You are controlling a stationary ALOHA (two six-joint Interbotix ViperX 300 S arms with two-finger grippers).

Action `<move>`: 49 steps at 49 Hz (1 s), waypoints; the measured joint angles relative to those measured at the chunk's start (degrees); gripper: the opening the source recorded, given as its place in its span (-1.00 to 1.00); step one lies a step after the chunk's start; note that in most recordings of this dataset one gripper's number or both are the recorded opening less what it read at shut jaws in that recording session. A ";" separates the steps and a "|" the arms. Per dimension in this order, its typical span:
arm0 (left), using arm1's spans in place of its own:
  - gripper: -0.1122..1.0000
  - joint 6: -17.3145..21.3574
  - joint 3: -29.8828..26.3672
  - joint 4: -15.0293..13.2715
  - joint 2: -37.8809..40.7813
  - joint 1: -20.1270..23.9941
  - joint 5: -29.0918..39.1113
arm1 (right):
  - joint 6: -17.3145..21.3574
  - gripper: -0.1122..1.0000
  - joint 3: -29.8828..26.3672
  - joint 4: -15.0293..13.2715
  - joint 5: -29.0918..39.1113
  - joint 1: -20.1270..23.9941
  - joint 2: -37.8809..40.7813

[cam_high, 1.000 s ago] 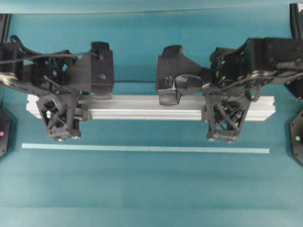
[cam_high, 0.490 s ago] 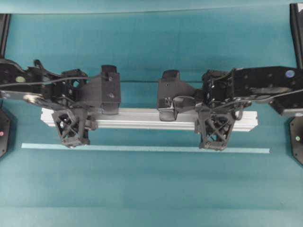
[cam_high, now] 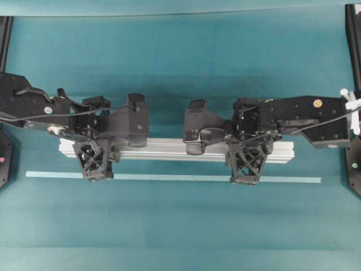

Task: Lift the metal rail with both hands.
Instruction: 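Lower the held rail back toward the table with both grippers, then set the rail down beside the blue strip, holding with both grippers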

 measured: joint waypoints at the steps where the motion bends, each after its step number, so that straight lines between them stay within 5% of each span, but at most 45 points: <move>1: -0.14 0.00 0.09 0.00 0.18 0.00 -0.18 | 0.00 -0.11 0.26 0.09 -0.44 0.00 0.00; 49: -0.14 -3.52 3.69 0.26 6.94 -2.11 -11.34 | 0.09 -0.11 6.59 1.85 -12.39 1.49 4.22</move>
